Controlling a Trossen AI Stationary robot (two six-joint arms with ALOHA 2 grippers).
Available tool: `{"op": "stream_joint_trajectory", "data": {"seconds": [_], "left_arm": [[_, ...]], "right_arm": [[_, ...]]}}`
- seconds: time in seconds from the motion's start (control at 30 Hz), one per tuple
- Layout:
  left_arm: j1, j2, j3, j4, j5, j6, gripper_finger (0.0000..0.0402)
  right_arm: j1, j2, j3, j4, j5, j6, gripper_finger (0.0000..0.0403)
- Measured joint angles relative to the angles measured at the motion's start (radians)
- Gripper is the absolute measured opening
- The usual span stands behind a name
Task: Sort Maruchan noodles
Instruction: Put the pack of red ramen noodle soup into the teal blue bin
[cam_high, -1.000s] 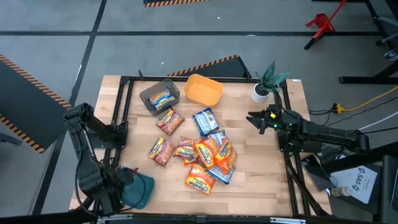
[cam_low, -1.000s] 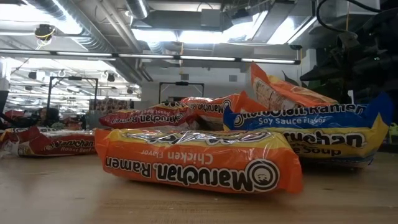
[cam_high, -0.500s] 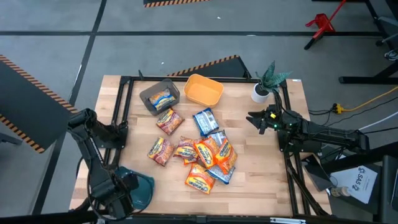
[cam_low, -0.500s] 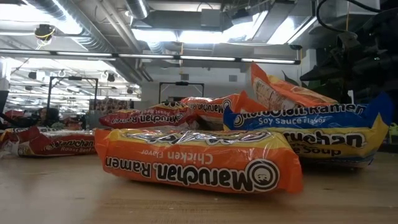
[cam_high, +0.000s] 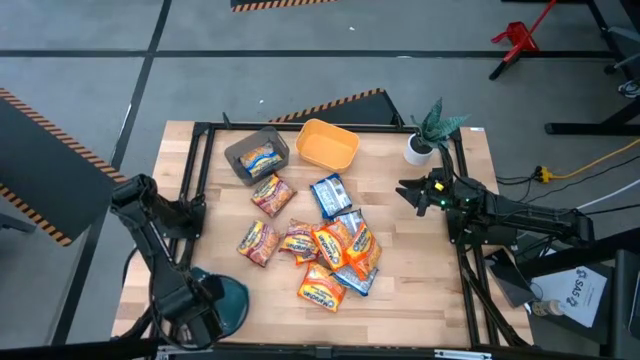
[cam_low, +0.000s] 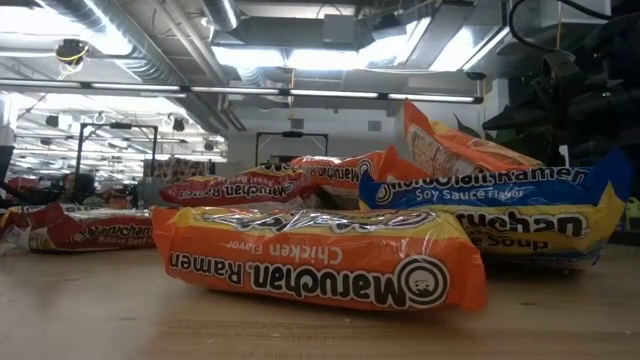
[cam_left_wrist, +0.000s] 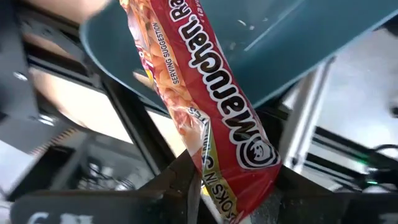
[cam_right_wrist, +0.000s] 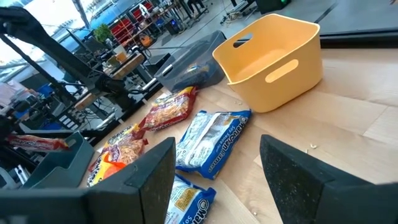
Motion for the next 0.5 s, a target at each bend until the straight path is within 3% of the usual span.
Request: {"op": "stream_joint_trajectory", "data": {"seconds": [0.3,0.5], "left_arm": [[0.097,0.0,0.0,0.091,0.107,-0.204,0.0089],[0.162,0.0,0.0,0.088,0.102,-0.295,0.0089]], "right_arm": [[0.0,0.0,0.0,0.0,0.0,-0.011,0.0221],[0.0,0.0,0.0,-0.001,-0.01,-0.011,0.0221]]}}
